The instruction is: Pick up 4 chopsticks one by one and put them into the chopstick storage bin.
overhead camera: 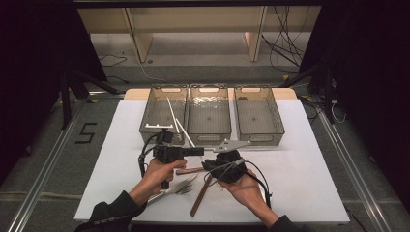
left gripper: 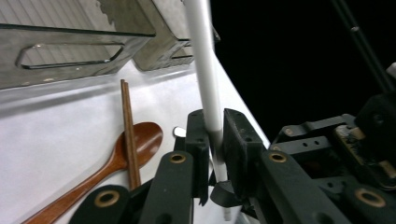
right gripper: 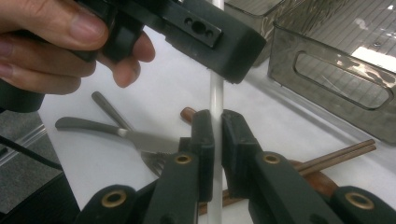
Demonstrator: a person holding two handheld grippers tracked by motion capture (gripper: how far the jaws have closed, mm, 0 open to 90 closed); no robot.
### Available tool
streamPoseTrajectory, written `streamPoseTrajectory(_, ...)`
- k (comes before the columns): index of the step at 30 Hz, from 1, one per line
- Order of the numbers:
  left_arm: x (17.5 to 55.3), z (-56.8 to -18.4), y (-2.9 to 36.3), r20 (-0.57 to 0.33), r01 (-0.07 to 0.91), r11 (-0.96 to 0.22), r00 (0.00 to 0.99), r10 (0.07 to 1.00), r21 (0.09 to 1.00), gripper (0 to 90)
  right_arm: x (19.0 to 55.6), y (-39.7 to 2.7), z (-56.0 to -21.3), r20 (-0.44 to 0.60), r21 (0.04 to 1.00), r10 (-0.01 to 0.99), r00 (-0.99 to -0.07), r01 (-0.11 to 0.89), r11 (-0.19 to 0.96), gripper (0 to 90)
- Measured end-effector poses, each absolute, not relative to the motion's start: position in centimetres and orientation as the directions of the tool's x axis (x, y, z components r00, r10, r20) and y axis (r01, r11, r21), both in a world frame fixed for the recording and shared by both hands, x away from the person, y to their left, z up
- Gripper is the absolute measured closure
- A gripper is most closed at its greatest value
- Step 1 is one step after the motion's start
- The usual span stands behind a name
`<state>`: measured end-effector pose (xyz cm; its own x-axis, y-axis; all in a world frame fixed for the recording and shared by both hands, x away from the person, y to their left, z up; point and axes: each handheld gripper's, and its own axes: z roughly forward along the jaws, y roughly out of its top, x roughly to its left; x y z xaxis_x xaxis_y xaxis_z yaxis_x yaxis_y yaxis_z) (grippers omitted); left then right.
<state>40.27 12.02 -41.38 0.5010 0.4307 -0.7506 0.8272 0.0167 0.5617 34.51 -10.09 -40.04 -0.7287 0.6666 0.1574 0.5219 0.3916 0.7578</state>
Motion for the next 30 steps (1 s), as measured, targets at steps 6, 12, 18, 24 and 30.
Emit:
streamPoseTrajectory(6,40.3,-41.4,12.2,-0.778,0.84,0.025,0.49,0.394,0.542,83.6,34.5,-10.2,-40.1,0.17,0.76,0.662,-0.73,0.525,0.383,82.7)
streamPoseTrajectory(12,40.8,-41.5,13.0,-0.78,0.843,0.034,0.481,0.402,0.537,83.8,34.4,-11.2,-39.5,0.219,0.765,0.634,-0.742,0.534,0.36,62.1)
streamPoseTrajectory(18,41.5,-41.1,14.4,-0.769,0.838,0.048,0.475,0.428,0.544,83.7,34.1,-12.7,-39.1,0.222,0.768,0.628,-0.746,0.53,0.358,53.6)
streamPoseTrajectory(24,42.3,-40.1,16.2,-0.759,0.825,0.075,0.476,0.444,0.561,83.7,33.9,-14.2,-39.5,0.214,0.752,0.643,-0.735,0.544,0.372,42.6)
streamPoseTrajectory(30,43.6,-38.9,17.9,-0.75,0.817,0.095,0.467,0.468,0.569,83.7,33.6,-15.3,-39.9,0.221,0.747,0.652,-0.725,0.556,0.365,36.9)
